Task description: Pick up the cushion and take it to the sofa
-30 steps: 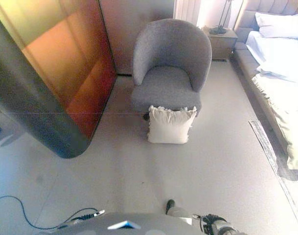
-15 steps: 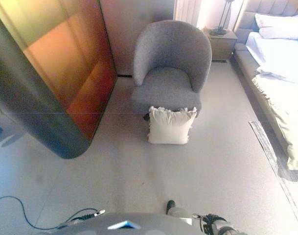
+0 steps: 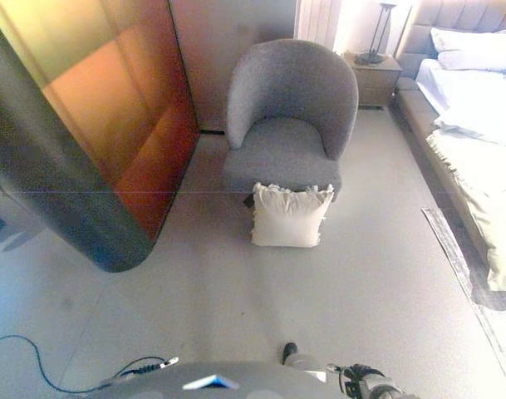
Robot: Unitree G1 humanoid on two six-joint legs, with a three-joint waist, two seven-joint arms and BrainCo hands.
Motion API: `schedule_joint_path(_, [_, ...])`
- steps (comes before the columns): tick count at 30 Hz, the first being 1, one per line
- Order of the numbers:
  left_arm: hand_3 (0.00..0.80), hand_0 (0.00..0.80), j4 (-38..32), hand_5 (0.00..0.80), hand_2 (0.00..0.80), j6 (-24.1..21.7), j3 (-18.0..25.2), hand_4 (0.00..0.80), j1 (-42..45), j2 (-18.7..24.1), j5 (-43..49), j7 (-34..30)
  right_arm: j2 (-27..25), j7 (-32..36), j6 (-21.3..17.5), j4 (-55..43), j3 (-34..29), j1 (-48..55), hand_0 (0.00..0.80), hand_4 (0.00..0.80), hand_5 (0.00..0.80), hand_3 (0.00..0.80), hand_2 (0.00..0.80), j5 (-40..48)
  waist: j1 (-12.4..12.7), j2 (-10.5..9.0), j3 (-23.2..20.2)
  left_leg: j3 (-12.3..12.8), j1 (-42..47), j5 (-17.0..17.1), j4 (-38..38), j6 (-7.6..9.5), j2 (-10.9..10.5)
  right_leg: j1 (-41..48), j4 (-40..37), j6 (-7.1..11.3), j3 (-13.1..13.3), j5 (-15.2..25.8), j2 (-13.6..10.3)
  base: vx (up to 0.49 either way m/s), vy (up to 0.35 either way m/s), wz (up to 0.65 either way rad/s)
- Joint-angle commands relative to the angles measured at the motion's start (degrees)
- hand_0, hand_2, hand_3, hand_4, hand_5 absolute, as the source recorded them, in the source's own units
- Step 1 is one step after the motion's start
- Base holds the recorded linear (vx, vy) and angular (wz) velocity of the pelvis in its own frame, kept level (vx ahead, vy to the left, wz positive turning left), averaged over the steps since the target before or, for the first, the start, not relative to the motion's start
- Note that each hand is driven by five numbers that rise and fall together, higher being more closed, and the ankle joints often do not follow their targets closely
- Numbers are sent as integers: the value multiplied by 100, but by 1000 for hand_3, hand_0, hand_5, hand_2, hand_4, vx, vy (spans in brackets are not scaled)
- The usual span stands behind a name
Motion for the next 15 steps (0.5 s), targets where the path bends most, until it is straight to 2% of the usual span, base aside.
schedule_joint_path(1, [0, 0, 165, 0, 0, 134, -5, 0, -420, 162, -37, 183, 94, -69, 93, 124, 173, -530, 0, 0, 0, 0, 0, 72, -161, -152, 487, 53, -544, -280, 525, 569, -398, 257, 1013, 94, 7, -1347, 84, -54, -252, -14])
schedule_joint_path(3, [0, 0, 170, 0, 0, 85, 60, 0, -422, 152, -19, 175, 50, 42, 32, 105, 172, -532, 0, 0, 0, 0, 0, 53, -165, -311, 543, 13, -707, -618, 1391, 578, -499, 285, 913, -21, 35, -1305, 18, 2, -229, -11])
schedule_joint_path(4, [0, 0, 176, 0, 0, -28, 117, 0, -400, 133, -11, 133, 9, 89, -15, 93, 182, -544, 0, 0, 0, 0, 0, -3, -153, -446, 600, 99, -957, -879, 2166, 589, -582, 296, 899, -105, 16, -1308, -82, 21, -198, -7])
schedule_joint_path(6, [0, 0, 179, 0, 0, -167, 168, 0, -361, 75, -65, 28, -69, 26, -8, 67, 185, -571, 0, 0, 0, 0, 0, -5, -67, -540, 749, 152, -1704, -574, 3559, 497, -570, 312, 969, -286, -29, -1296, -143, 32, -174, -11])
schedule_joint_path(7, [0, 0, 175, 0, 0, -214, 175, 0, -317, 37, -89, 20, -113, -32, 30, 67, 178, -597, 0, 0, 0, 0, 0, 88, -16, -534, 820, 164, -2079, -394, 4050, 489, -561, 328, 1048, -364, -1, -1297, -124, 56, -110, -6])
schedule_joint_path(8, [0, 0, 176, 0, 0, -229, 176, 0, -305, 28, -76, 12, -129, -24, 40, 67, 168, -607, 0, 0, 0, 0, 0, 112, 1, -506, 831, 175, -2208, -352, 4135, 486, -543, 331, 1081, -382, 10, -1316, -92, 128, -63, -5])
schedule_joint_path(10, [0, 0, 166, 0, 0, -291, 170, 0, -253, 23, -67, -5, -174, 110, 7, 76, 112, -642, 0, 0, 0, 0, 0, 28, 149, -375, 911, 213, -2526, -117, 3788, 457, -528, 501, 1149, -361, 118, -1486, 38, 207, -1, -10])
schedule_joint_path(12, [0, 0, 156, 0, 0, -353, 243, 0, -150, 38, -106, -1, -157, 124, -4, 112, 81, -645, 0, 0, 0, 0, 0, -42, 309, -182, 928, 214, -2563, 279, 2883, 356, -429, 805, 1136, -287, 256, -1723, 238, 318, 29, -35])
schedule_joint_path(13, [0, 0, 154, 0, 0, -357, 257, 0, -131, 42, -88, -15, -154, 119, 0, 117, 73, -644, 0, 0, 0, 0, 0, -61, 333, -166, 937, 229, -2544, 324, 2743, 349, -424, 866, 1128, -274, 280, -1757, 254, 509, 59, -66])
schedule_joint_path(14, [0, 0, 153, 0, 0, -360, 284, 0, -42, 58, 15, -79, -137, 97, -22, 162, 59, -619, 0, 0, 0, 0, 0, -73, 465, -12, 882, 230, -2598, 696, 1891, 225, -283, 1167, 1058, -236, 382, -1919, 424, 543, 73, -68])
schedule_joint_path(15, [0, 0, 162, 0, 0, -365, 284, 0, 8, 63, 65, -113, -137, 86, -46, 191, 50, -595, 0, 0, 0, 0, 0, -51, 542, 25, 872, 210, -2610, 894, 1442, 158, -236, 1377, 1027, -222, 473, -2028, 456, 725, 117, -61])
